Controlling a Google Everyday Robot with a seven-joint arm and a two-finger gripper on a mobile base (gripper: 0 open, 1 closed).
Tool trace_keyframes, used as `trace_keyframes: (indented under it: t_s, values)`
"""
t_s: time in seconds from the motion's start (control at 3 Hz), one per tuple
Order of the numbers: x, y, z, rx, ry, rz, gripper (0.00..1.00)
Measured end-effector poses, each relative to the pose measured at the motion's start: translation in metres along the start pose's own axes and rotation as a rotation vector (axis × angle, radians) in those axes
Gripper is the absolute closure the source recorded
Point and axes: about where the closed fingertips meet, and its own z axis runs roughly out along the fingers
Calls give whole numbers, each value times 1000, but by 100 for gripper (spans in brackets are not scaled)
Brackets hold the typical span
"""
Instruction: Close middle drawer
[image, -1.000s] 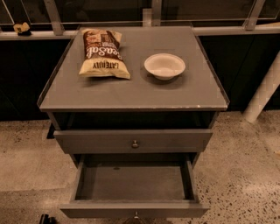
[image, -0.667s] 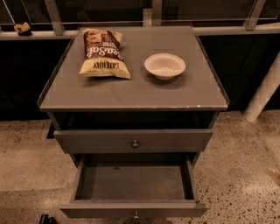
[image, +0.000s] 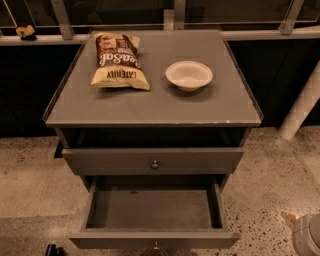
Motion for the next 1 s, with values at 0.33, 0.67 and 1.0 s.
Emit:
trace_keyframes:
  t_s: [0.33, 0.67, 1.0]
  values:
    - [10, -6, 56, -122, 37, 24, 0]
    - [10, -6, 56, -122, 37, 24, 0]
    - [18, 8, 57, -80, 8, -7, 0]
